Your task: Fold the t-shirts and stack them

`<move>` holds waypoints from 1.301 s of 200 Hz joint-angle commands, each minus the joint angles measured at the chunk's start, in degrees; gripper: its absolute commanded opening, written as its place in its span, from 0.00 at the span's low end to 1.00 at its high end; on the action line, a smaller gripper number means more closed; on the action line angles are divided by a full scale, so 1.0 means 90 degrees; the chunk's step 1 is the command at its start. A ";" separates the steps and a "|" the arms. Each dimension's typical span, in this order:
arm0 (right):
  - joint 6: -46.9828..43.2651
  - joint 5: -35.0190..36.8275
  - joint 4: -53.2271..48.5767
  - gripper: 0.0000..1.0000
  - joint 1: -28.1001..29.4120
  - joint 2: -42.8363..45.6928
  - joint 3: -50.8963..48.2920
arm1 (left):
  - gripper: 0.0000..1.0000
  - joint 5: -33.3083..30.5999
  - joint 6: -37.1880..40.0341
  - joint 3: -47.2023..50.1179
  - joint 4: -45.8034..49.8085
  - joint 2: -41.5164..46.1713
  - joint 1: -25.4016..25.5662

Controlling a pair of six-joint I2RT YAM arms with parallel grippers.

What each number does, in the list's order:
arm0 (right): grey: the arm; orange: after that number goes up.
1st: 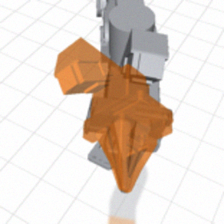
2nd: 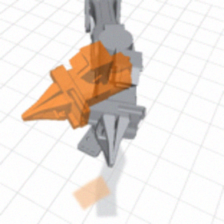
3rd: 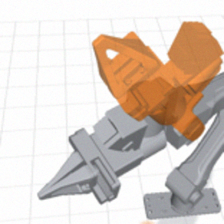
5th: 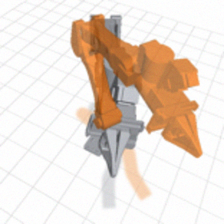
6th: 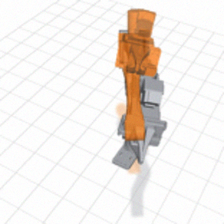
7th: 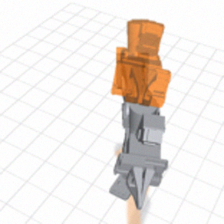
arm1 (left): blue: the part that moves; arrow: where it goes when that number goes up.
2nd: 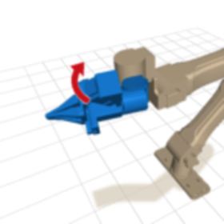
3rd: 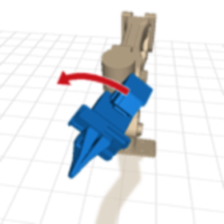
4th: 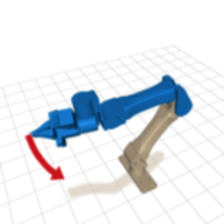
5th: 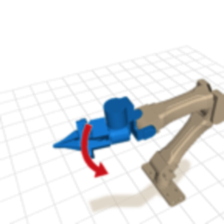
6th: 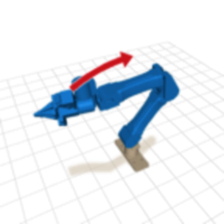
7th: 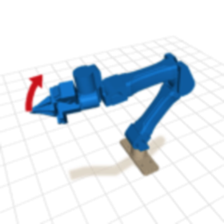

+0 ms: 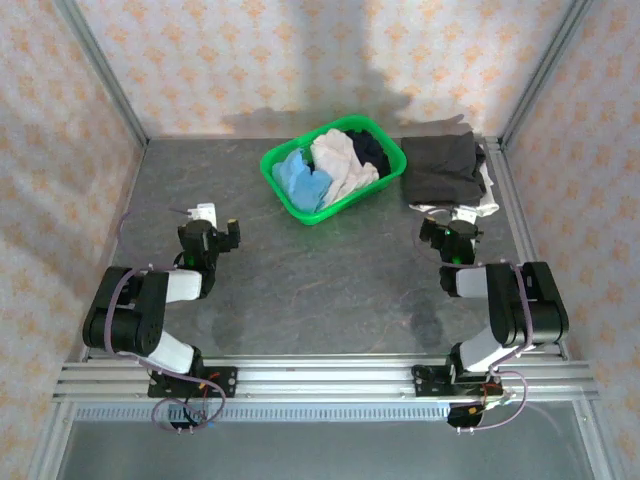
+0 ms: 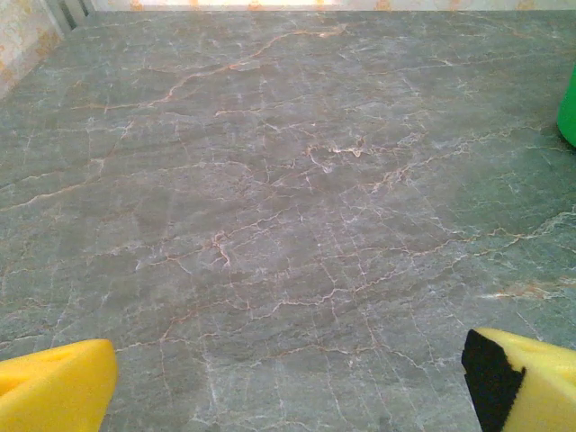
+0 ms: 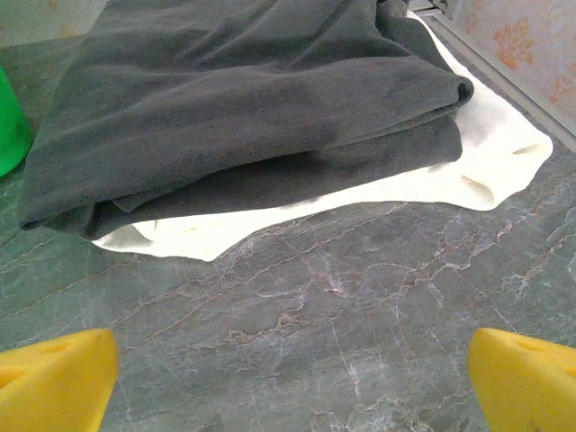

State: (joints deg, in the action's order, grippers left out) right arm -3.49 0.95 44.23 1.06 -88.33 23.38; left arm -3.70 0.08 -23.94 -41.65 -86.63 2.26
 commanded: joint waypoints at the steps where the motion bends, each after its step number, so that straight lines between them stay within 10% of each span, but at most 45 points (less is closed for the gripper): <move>1: 0.0064 -0.0075 0.0101 0.99 0.0006 0.0103 0.0055 | 1.00 -0.0203 0.0060 -0.0084 -0.0044 0.0094 0.0043; 210: 0.0094 -0.0005 -0.0003 0.99 0.0002 0.0199 0.0108 | 1.00 -0.0213 0.0057 -0.0094 -0.0059 0.0104 0.0042; 260: 0.0498 -0.0590 -0.2210 0.99 0.0029 0.1465 0.1143 | 1.00 -0.0482 -0.0496 -0.1989 0.3760 0.1145 0.0099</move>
State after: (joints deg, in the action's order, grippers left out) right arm -3.31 -0.56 29.78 1.08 -80.71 30.74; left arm -6.13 -0.84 -32.60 -24.93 -82.37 2.66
